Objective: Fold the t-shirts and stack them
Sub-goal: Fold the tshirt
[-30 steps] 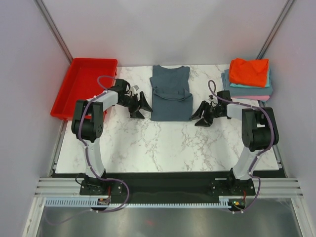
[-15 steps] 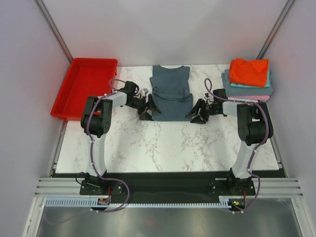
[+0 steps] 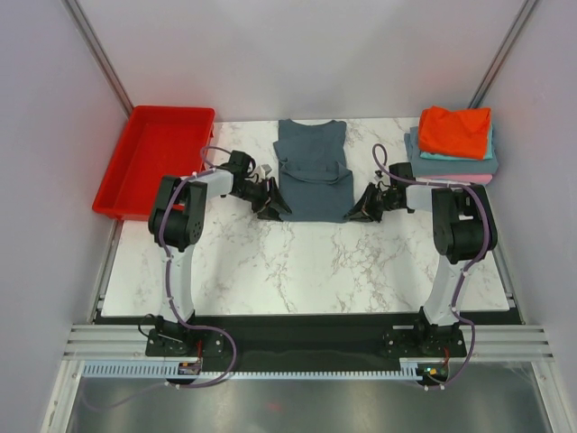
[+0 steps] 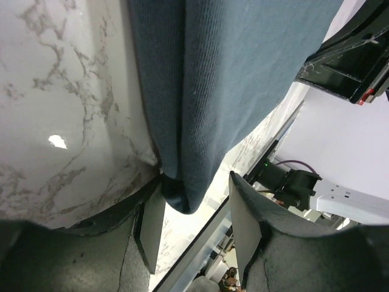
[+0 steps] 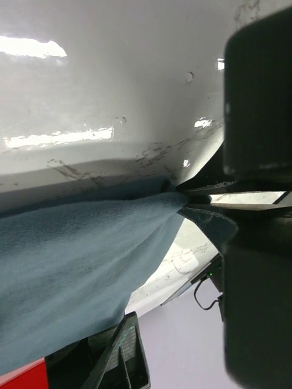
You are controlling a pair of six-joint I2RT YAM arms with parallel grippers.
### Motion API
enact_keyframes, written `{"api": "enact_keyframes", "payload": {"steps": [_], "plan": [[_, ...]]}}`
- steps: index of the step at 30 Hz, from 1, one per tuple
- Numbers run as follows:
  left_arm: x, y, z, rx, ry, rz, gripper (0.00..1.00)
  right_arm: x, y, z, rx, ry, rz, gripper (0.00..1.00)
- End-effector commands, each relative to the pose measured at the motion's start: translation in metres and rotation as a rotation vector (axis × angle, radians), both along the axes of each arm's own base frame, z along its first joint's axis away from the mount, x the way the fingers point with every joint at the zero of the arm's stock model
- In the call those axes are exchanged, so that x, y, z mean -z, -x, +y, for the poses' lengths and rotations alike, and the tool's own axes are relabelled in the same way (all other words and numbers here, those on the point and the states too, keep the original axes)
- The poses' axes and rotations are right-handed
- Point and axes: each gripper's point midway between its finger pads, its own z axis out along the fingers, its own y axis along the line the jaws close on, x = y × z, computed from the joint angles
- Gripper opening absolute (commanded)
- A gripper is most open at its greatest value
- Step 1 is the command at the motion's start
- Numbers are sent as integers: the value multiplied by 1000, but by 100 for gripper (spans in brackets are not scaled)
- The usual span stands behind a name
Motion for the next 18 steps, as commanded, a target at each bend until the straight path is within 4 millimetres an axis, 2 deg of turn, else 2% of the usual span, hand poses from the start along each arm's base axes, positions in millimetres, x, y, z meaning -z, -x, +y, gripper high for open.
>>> {"api": "enact_keyframes", "payload": {"steps": [1,2,3,6,7,10,13,14,18], "plan": [[-2,4,0,-4,-31,-12,54,-15,-17,-7,8,17,-95,8],[-10,3,-1,-3,-25,-31,54,-20,-19,-8,8,17,-111,4],[-9,4,-2,-1,-25,-30,54,-25,-20,-9,9,16,-125,4],[-38,2,-5,5,-6,-96,54,-53,-23,-7,2,0,-193,1],[-54,4,-7,9,5,-131,54,-71,-24,-6,0,-6,-236,1],[-84,12,-9,19,26,-196,54,-104,-19,-4,-6,-34,-297,0],[-96,25,-11,31,33,-216,54,-123,-10,-1,-12,-57,-318,0],[-106,28,-11,33,41,-238,54,-127,-8,-1,-10,-60,-324,0],[-112,41,-12,45,45,-248,54,-133,1,0,-24,-68,-333,0]]}}
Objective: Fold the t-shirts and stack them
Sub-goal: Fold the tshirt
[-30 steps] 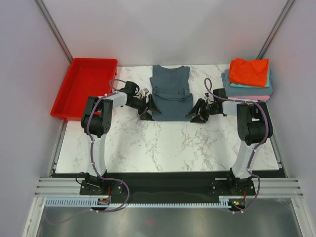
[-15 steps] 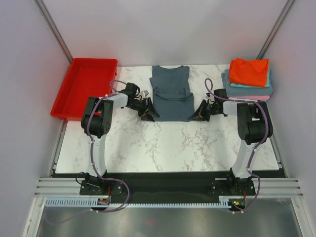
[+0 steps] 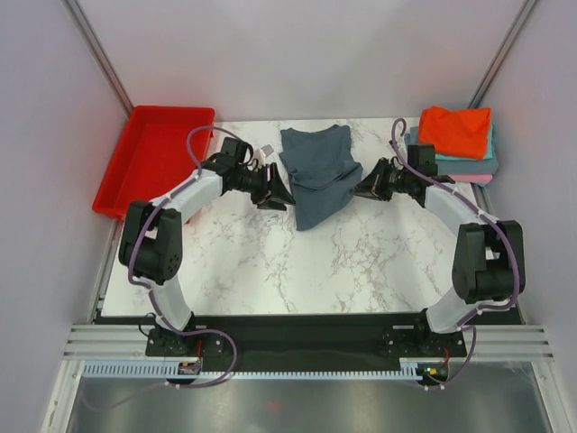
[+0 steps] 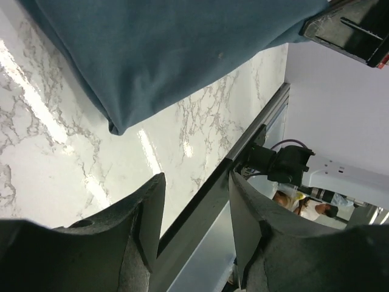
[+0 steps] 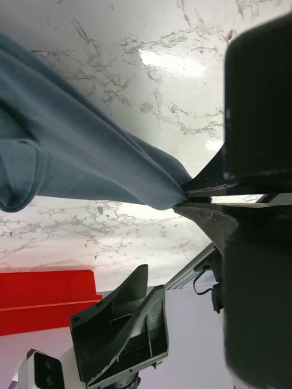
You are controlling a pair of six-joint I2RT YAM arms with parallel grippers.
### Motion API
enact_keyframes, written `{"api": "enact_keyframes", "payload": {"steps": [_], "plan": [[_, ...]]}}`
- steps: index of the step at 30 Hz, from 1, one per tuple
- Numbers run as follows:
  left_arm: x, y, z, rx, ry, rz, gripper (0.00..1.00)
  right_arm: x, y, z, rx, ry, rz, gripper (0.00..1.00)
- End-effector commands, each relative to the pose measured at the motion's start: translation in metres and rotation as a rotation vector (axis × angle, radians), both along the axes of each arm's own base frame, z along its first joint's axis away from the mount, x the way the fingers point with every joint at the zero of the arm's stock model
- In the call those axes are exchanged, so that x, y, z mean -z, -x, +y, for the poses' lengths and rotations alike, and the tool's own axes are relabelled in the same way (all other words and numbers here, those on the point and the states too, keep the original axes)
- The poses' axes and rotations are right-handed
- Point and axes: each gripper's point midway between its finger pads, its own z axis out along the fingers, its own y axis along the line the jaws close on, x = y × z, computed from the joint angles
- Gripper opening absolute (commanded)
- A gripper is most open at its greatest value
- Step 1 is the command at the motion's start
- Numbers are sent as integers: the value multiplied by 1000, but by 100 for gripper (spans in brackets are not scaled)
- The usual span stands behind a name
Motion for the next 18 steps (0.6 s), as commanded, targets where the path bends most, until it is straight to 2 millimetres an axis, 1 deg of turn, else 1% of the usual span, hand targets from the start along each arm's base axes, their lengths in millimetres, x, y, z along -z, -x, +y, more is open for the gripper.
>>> {"api": "enact_keyframes", "payload": {"steps": [1,3,5,6,7,8,9,11,14,15,16,18], "plan": [[-2,17,0,12,3,8,54,-6,13,3,-29,-24,-2,0],[2,24,2,13,-2,23,54,-1,16,2,-40,-13,1,0],[20,36,7,13,-21,78,54,12,21,1,-43,-4,29,0],[34,29,10,-63,-66,110,30,18,23,0,-44,3,40,0],[46,39,11,-61,-70,151,67,25,27,0,-45,7,59,0],[50,43,10,-63,-62,180,68,28,28,-1,-45,9,64,0],[60,45,8,-63,-65,205,68,33,29,-1,-51,11,74,0],[66,46,4,-60,-57,235,69,38,32,0,-55,12,92,0],[72,38,-7,-42,-53,240,69,41,33,0,-59,11,102,0],[68,32,-12,-36,-47,223,69,41,32,-1,-57,10,103,0],[70,30,-16,-28,-48,223,69,41,32,0,-59,13,100,0],[80,27,-21,-19,-56,238,69,41,31,-1,-56,16,97,0]]}}
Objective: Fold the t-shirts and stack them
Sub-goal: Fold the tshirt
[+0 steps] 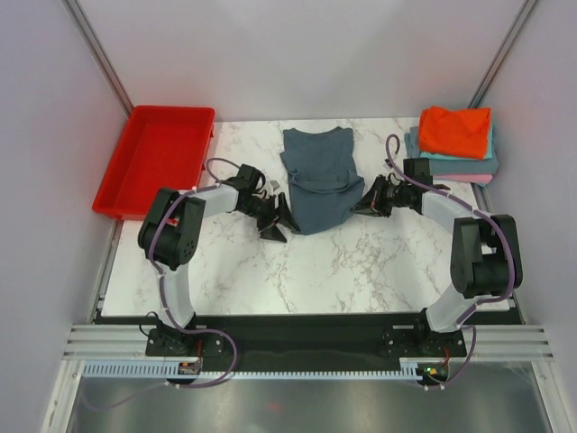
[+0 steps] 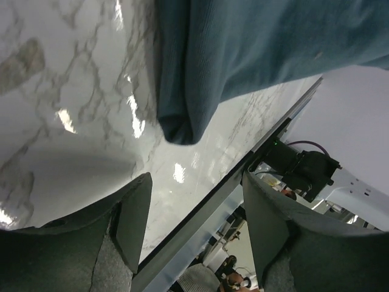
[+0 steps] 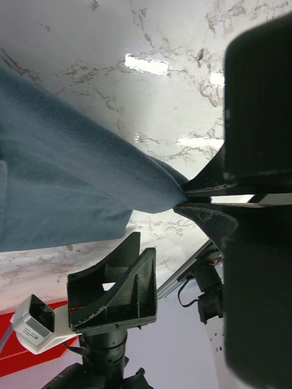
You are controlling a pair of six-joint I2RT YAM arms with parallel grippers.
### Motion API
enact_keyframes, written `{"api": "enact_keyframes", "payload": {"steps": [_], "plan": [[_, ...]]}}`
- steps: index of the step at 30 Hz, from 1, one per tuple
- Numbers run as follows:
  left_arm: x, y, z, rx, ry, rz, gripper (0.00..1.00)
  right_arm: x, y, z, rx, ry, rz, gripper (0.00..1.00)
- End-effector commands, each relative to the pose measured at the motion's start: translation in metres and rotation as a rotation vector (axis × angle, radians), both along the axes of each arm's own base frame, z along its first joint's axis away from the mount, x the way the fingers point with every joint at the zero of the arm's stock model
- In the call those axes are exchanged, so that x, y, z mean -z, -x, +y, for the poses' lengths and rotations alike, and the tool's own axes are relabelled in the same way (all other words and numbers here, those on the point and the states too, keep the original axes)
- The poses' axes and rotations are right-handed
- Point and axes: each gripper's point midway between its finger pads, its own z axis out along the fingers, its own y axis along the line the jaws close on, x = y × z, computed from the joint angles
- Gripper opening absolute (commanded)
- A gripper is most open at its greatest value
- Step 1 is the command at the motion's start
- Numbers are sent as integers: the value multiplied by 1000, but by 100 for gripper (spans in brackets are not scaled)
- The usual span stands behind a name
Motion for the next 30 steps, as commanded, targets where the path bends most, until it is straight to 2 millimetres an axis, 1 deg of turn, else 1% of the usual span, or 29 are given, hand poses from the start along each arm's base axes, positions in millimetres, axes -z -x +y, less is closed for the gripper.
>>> {"api": "enact_keyframes", "payload": {"steps": [1,2,5,7,11,15,16,18,19,22,23,24,25,26,27,29,30], "plan": [[-13,-26,-23,3,49,-55,69,-5,-2,1,-22,-7,-34,0],[-4,-31,-24,6,38,-69,68,-5,-1,1,-23,-8,-33,0],[1,-39,-30,21,33,-89,65,-5,-1,0,-21,-5,-40,0],[6,-39,-34,32,27,-85,61,-5,0,1,-22,-3,-37,0],[14,-37,-37,44,13,-83,57,-3,2,-1,-16,3,-34,0],[16,-32,-35,46,5,-70,51,-1,3,-1,-15,6,-31,0],[13,-31,-35,47,6,-77,37,-1,3,-1,-14,7,-33,0],[12,-29,-32,40,-6,-71,14,0,3,-2,-11,13,-33,0],[6,-29,-32,40,0,-85,14,0,4,-2,-13,13,-36,0],[-3,-28,-32,40,8,-102,14,-2,2,-3,-12,14,-46,0],[-13,-29,-32,39,18,-126,14,-5,2,-3,-13,10,-52,0],[-22,-32,-34,39,28,-147,14,-16,0,-2,-20,-2,-76,0],[-21,-24,-25,60,-18,-145,2,-22,1,-1,-24,-7,-85,0],[-29,-25,-25,64,-15,-167,2,-28,1,0,-30,-12,-98,0],[-47,-27,-25,68,-2,-211,2,-42,1,0,-34,-19,-131,0],[-66,-24,-24,87,11,-256,2,-59,1,1,-40,-27,-165,0],[-87,-24,-24,90,30,-307,2,-71,3,2,-44,-32,-195,0]]}}
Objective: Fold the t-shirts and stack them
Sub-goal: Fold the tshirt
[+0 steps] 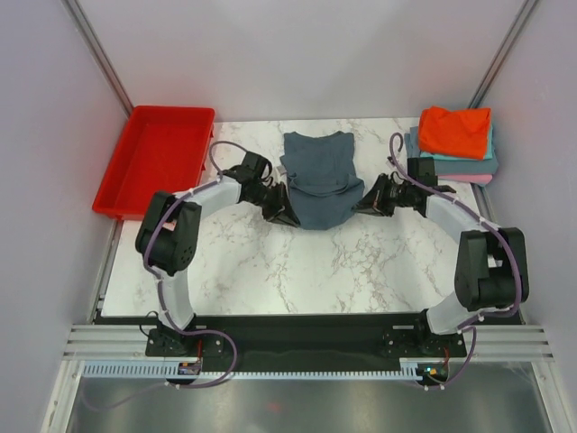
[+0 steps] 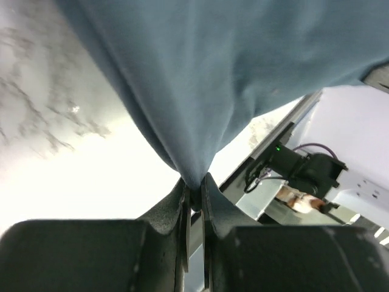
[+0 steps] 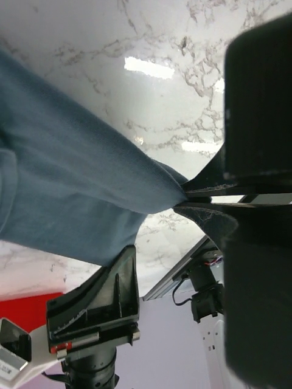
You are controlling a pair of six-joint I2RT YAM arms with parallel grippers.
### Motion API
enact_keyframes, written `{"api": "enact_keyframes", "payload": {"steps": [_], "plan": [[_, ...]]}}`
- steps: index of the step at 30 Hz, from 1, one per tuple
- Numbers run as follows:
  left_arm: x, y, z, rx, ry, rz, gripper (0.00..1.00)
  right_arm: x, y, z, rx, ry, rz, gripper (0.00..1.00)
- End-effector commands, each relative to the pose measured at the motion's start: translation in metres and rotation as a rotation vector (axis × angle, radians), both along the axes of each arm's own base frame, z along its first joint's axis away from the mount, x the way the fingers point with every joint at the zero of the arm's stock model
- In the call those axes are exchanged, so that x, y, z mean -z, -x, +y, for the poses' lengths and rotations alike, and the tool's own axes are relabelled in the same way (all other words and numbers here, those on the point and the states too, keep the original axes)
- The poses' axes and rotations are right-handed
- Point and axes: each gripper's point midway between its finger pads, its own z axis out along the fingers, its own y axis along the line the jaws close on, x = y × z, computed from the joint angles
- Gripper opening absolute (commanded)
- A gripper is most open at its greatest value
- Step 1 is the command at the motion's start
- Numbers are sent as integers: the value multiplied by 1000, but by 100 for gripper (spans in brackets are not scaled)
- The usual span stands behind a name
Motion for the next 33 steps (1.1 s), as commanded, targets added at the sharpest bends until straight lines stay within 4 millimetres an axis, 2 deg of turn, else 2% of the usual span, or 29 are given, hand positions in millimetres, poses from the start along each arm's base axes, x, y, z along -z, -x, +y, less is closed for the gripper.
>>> {"api": "enact_keyframes", "payload": {"steps": [1,2,3,6,8,13,15,17,18,21,23,26,29,33], "plan": [[-74,-3,0,54,54,-220,2,-68,-8,4,-41,-43,-193,0],[-83,-3,1,52,56,-237,2,-75,-7,4,-42,-44,-209,0],[-102,-3,1,54,73,-287,2,-91,-7,5,-46,-45,-253,0],[-109,2,4,58,70,-306,2,-104,-8,5,-52,-47,-289,0],[-106,8,7,64,65,-291,2,-99,-5,5,-61,-50,-266,0],[-81,30,17,66,33,-215,2,-68,2,6,-74,-55,-167,0],[-78,35,21,63,29,-208,2,-65,5,7,-86,-58,-158,0],[-98,32,18,66,52,-260,2,-78,5,6,-92,-51,-207,0],[-120,28,10,70,86,-296,2,-88,1,7,-98,-48,-243,0],[-149,8,10,46,47,-421,2,-102,-3,5,-114,-28,-311,0],[-154,0,13,27,23,-457,2,-102,-3,5,-118,-25,-303,0],[-151,-9,18,2,-20,-489,2,-102,-7,6,-112,-28,-301,0],[-145,-11,18,8,-23,-478,2,-105,-21,6,-109,-23,-315,0],[-129,-9,17,18,-4,-390,2,-91,-40,5,-94,-17,-277,0]]}}
